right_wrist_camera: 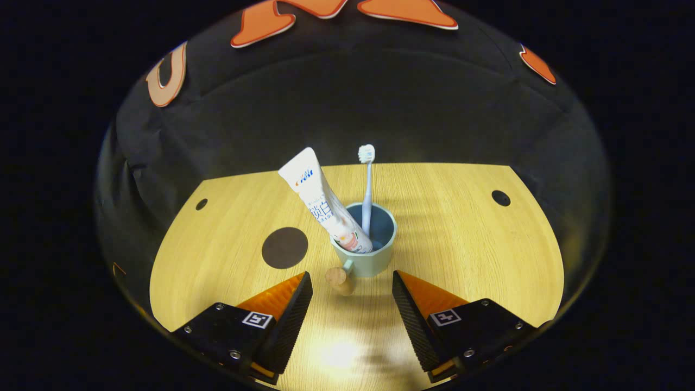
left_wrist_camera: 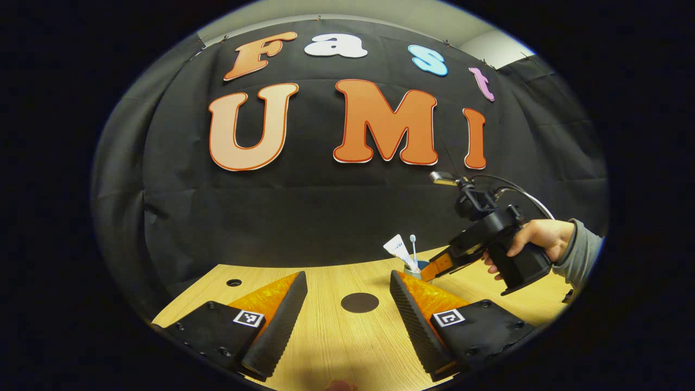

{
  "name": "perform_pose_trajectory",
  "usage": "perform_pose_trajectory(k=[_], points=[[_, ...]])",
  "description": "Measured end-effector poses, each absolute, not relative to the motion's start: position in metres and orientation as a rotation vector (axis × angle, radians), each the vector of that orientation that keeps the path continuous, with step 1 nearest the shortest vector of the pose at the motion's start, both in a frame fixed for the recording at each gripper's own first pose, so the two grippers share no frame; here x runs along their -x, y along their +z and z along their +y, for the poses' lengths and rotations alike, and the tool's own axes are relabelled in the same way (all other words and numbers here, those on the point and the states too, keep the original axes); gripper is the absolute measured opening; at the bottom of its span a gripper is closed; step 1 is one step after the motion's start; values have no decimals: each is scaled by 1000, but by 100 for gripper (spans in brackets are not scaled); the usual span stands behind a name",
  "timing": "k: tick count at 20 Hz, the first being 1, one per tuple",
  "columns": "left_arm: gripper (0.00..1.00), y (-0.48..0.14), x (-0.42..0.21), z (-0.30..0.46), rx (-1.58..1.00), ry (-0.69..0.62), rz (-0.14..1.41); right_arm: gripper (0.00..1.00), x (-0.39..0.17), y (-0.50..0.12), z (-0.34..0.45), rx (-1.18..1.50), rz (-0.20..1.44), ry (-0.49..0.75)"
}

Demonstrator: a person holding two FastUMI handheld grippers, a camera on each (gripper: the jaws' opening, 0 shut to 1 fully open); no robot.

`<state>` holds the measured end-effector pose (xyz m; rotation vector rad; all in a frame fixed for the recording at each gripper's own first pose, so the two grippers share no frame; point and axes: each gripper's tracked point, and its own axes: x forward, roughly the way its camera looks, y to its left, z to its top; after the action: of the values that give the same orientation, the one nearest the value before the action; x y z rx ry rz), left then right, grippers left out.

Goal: Put the toothbrush and toothpaste on the desktop into the cup, then pick up the cup and place it on the coaster on the desktop.

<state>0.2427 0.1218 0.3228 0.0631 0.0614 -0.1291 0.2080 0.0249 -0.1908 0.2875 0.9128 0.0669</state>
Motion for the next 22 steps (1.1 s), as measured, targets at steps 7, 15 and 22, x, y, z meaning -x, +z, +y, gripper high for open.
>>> perform_pose_trajectory(k=[7, 15, 22], points=[[97, 304, -242, 118, -75, -145, 91, 76, -220, -226, 31, -305, 1094, -13], [97, 292, -243, 125, -48, -134, 123, 46, -232, -255, 29, -270, 1152, -86], [98, 281, -244, 125, -39, -133, 163, 23, -238, -251, 22, -220, 1122, -65]])
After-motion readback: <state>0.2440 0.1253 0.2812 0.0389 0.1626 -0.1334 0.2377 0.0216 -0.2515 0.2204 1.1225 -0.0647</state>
